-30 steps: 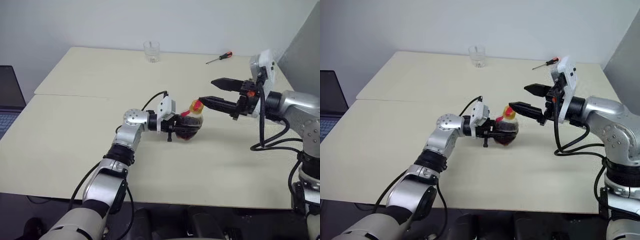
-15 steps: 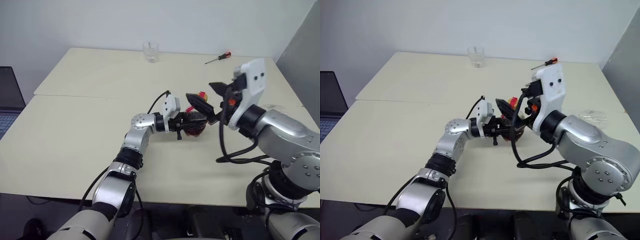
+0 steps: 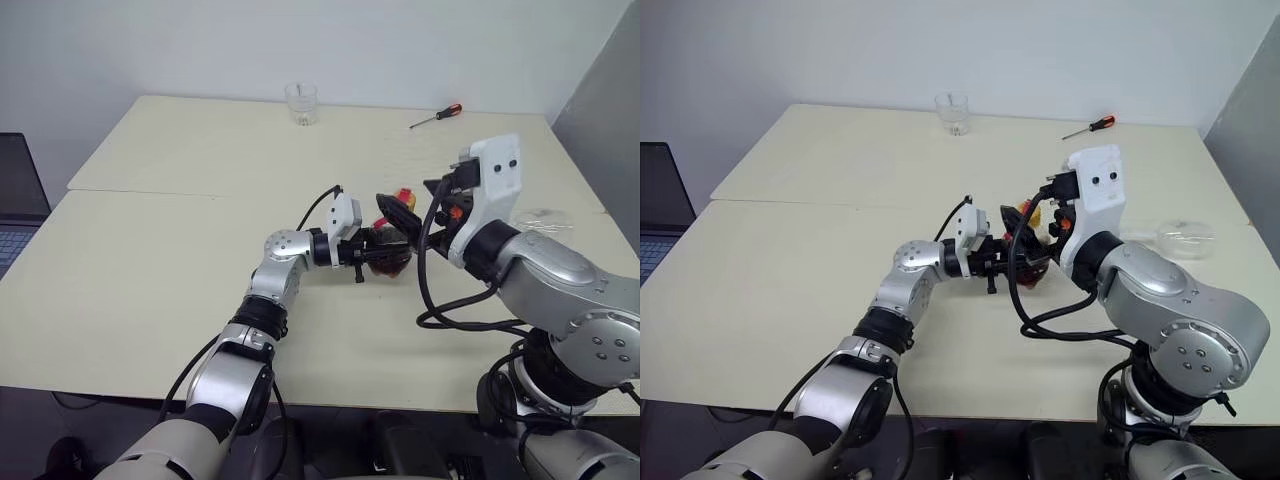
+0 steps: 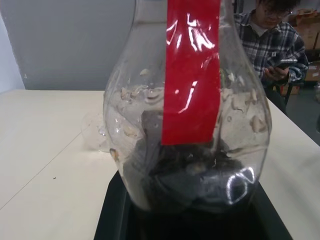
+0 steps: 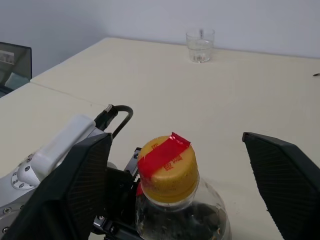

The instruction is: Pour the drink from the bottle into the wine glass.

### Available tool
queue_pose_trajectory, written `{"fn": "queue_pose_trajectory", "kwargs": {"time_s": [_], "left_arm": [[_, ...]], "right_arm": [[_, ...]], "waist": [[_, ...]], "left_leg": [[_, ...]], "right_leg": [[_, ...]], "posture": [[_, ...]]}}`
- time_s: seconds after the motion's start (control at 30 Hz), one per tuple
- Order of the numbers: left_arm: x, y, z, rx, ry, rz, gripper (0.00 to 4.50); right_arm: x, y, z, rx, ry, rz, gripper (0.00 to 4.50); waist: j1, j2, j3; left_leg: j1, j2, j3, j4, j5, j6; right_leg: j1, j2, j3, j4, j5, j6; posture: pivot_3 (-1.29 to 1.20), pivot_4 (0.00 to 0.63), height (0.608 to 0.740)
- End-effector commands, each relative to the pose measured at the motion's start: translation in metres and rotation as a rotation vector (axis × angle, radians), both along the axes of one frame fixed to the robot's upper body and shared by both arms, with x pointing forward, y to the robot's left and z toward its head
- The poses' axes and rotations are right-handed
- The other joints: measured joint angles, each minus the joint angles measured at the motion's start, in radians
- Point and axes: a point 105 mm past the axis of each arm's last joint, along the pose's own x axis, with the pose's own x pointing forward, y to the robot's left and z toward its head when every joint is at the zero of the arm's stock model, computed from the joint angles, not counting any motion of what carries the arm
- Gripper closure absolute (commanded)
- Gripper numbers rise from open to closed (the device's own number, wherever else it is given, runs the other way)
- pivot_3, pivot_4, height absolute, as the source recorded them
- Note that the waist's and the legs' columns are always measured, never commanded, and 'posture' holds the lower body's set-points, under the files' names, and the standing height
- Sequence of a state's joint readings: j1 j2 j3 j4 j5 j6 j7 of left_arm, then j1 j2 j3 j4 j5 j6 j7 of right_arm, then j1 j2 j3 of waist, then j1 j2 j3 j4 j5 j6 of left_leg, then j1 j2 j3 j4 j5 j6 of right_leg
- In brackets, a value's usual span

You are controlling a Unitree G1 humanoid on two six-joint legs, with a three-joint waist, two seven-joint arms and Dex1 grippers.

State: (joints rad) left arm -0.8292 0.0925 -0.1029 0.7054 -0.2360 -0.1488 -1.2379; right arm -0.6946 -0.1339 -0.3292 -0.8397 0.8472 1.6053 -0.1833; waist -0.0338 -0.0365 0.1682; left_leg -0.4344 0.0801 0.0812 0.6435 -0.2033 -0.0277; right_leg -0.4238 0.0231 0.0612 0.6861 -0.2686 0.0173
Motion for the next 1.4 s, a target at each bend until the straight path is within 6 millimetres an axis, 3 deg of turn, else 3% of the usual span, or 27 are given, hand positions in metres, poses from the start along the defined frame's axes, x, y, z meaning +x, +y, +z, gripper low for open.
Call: {"fn": "queue_pose_trajectory", "kwargs": {"time_s": [0.03, 0.17, 0.23, 0.43, 0.6, 0.77, 0.9, 1.13, 1.3, 1.4], "left_arm": [[-0.002, -0.002, 0.017, -0.029, -0.073, -0.015, 3.6], [-0.002, 0.0, 0.017, -0.025, -0.075, -0.011, 3.6], [-0.002, 0.0, 0.018, -0.025, -0.076, -0.009, 3.6], [-0.001, 0.002, 0.018, -0.021, -0.078, -0.002, 3.6], [-0.008, -0.004, 0.012, -0.003, -0.058, -0.047, 3.61], [-0.018, -0.008, 0.013, -0.008, -0.057, -0.078, 3.63], [-0.019, -0.007, 0.015, -0.017, -0.053, -0.051, 3.63], [-0.021, -0.003, 0.015, -0.019, -0.049, -0.027, 3.64], [-0.02, -0.002, 0.015, -0.021, -0.045, -0.017, 3.64], [-0.02, -0.004, 0.015, -0.022, -0.042, -0.022, 3.67]], "right_arm": [[-0.005, 0.003, 0.0, -0.018, -0.015, 0.015, 1.25], [-0.002, 0.002, -0.002, -0.019, -0.001, 0.005, 2.74], [-0.002, 0.003, -0.001, -0.018, -0.001, 0.004, 3.25], [-0.002, 0.005, 0.004, -0.025, -0.02, 0.068, 3.24], [-0.02, 0.003, -0.002, -0.107, -0.029, 0.535, 3.24], [-0.008, -0.013, -0.011, -0.298, -0.007, 0.848, 3.24], [0.009, -0.008, -0.01, -0.361, -0.038, 0.97, 3.24], [0.012, 0.009, -0.014, -0.397, -0.044, 1.13, 3.24], [0.005, 0.01, 0.009, -0.266, -0.062, 1.127, 3.24], [-0.005, 0.004, 0.019, -0.268, -0.084, 1.093, 2.18]], "waist": [[0.0, 0.0, 0.0], [-0.001, 0.0, 0.0], [-0.001, 0.0, 0.0], [-0.001, 0.0, 0.0], [0.002, 0.0, 0.0], [-0.009, 0.0, 0.001], [-0.022, 0.001, 0.001], [-0.014, 0.002, 0.002], [0.002, 0.002, 0.002], [0.004, 0.002, 0.002]], "left_leg": [[0.0, 0.0, 0.0, 0.0, 0.0, 0.0], [0.0, 0.0, 0.0, 0.0, 0.0, 0.0], [0.0, 0.0, 0.0, 0.0, 0.0, 0.0], [0.0, 0.0, 0.0, 0.0, 0.0, 0.0], [-0.001, -0.002, 0.0, -0.001, -0.001, 0.001], [0.0, -0.003, 0.001, 0.001, -0.004, 0.006], [0.002, -0.001, 0.0, 0.0, -0.004, 0.006], [0.002, 0.001, 0.001, 0.0, -0.004, 0.006], [0.001, -0.001, 0.003, 0.001, -0.004, 0.006], [0.001, -0.001, 0.002, 0.001, -0.004, 0.006]], "right_leg": [[0.0, 0.0, 0.0, 0.0, 0.0, 0.0], [0.0, 0.0, 0.0, 0.0, 0.0, 0.0], [0.0, 0.0, 0.0, 0.0, 0.0, 0.0], [0.0, 0.0, -0.001, -0.001, 0.0, 0.0], [0.003, -0.001, -0.003, -0.006, 0.0, 0.001], [0.002, -0.001, 0.0, -0.006, -0.001, 0.003], [0.002, 0.003, 0.0, -0.004, -0.001, 0.003], [0.001, 0.004, 0.001, -0.004, -0.001, 0.002], [0.001, -0.001, 0.001, -0.005, 0.001, -0.002], [0.001, -0.001, 0.001, -0.005, 0.001, -0.002]], "posture": [[0.0, 0.15, 0.74], [0.0, 0.15, 0.74], [0.0, 0.15, 0.74], [0.0, 0.15, 0.74], [0.0, 0.15, 0.74], [0.0, 0.15, 0.74], [0.0, 0.15, 0.74], [0.0, 0.15, 0.74], [0.0, 0.15, 0.74], [0.0, 0.15, 0.74]]}}
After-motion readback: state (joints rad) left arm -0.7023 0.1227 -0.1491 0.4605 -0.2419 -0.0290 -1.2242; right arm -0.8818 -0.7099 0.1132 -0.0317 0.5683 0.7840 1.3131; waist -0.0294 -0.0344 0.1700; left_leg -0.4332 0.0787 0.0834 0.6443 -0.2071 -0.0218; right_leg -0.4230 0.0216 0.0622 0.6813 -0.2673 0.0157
